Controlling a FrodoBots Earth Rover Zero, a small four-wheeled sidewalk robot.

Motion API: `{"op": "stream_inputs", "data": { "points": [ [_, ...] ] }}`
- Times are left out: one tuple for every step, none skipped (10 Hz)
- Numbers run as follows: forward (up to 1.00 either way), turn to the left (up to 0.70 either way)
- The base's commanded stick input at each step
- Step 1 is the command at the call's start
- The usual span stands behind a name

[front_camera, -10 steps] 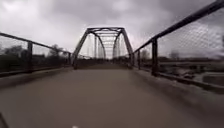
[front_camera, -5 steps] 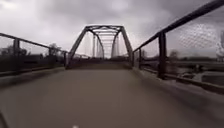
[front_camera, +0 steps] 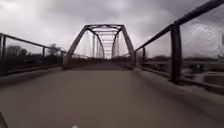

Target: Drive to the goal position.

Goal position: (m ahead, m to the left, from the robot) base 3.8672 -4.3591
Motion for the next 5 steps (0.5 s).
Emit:
{"op": "stream_inputs", "data": {
  "points": [
    [1.0, 0.0],
    [1.0, 0.0],
    [1.0, 0.0],
    [1.0, 0.0],
    [1.0, 0.0]
  ]
}}
